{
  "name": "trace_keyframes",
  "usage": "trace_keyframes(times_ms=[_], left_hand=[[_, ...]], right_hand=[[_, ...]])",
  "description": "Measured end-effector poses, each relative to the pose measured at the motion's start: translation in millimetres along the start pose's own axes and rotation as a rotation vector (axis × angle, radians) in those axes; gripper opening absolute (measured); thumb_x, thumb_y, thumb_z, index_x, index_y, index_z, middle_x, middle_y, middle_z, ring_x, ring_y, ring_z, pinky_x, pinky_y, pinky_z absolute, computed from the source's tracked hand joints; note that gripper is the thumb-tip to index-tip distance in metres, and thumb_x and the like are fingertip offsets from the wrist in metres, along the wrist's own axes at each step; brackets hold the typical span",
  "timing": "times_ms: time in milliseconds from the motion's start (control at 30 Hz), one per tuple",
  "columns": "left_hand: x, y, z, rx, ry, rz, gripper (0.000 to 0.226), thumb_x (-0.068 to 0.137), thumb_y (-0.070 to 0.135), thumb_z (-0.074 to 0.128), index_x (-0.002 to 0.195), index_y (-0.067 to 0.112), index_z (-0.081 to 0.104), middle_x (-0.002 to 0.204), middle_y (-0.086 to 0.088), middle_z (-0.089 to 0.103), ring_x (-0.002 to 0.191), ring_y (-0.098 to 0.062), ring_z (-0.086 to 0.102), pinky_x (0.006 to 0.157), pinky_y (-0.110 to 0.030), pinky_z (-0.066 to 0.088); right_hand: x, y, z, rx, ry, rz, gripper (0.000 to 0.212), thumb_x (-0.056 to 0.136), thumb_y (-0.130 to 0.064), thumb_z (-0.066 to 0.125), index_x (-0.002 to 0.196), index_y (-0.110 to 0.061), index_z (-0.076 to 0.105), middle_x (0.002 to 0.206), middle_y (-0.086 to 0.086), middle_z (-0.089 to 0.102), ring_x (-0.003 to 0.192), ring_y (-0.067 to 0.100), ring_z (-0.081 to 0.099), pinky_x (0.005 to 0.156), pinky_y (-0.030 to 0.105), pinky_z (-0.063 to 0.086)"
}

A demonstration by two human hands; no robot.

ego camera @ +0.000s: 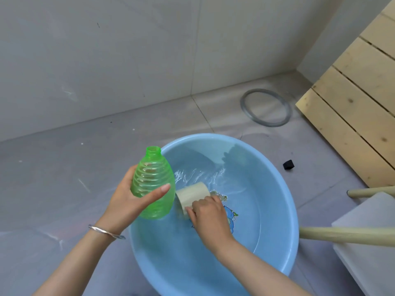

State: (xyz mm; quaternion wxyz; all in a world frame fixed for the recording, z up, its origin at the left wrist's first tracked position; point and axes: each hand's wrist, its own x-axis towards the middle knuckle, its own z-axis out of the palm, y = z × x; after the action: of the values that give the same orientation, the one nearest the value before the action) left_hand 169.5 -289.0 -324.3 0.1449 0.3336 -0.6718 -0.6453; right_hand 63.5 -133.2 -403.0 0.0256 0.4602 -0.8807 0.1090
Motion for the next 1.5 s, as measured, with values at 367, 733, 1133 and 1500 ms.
trace_keyframes(times_ms=[367,733,1133,1500], left_hand=[[1.0,9.1,-10.2,-0.057,0.076,0.019,0.062,0.060,0.035,0.089,0.112,0.021,0.059,0.085,0.021,0.072,0.077,0.006,0.067,0.062,-0.006,0.047],[0.6,2.9,0.0,0.039,0.019,0.083,0.069,0.053,0.047,0.086,0.112,0.030,0.054,0.094,0.023,0.069,0.084,0.007,0.065,0.068,-0.004,0.045],[2.0,-25.2,29.4,0.485,-0.222,0.211,0.090,0.045,0.071,0.075,0.123,0.036,0.046,0.121,0.026,0.052,0.114,0.012,0.047,0.091,0.003,0.029],[0.6,-36.3,40.5,0.584,-0.240,0.286,0.086,0.049,0.070,0.075,0.123,0.051,0.037,0.120,0.024,0.047,0.112,0.001,0.048,0.095,-0.021,0.040]], right_hand=[[-11.9,-13.0,-16.6,0.906,-0.271,0.436,0.045,0.095,-0.037,0.051,0.054,-0.018,0.052,0.046,-0.006,0.048,0.048,0.005,0.035,0.053,0.024,0.028],[-34.7,41.3,-74.9,1.184,-0.062,0.737,0.054,0.083,-0.053,0.061,0.045,-0.018,0.044,0.056,-0.001,0.047,0.065,0.011,0.057,0.066,0.023,0.034],[-31.0,74.3,-138.4,1.002,0.251,0.763,0.054,0.076,-0.047,0.057,0.051,-0.004,0.037,0.043,-0.009,0.021,0.042,0.006,0.020,0.041,0.012,0.021],[-25.9,66.6,-160.7,0.916,0.280,0.647,0.057,0.080,-0.030,0.067,0.050,-0.006,0.024,0.060,0.007,0.011,0.049,0.015,0.015,0.043,0.007,0.034]])
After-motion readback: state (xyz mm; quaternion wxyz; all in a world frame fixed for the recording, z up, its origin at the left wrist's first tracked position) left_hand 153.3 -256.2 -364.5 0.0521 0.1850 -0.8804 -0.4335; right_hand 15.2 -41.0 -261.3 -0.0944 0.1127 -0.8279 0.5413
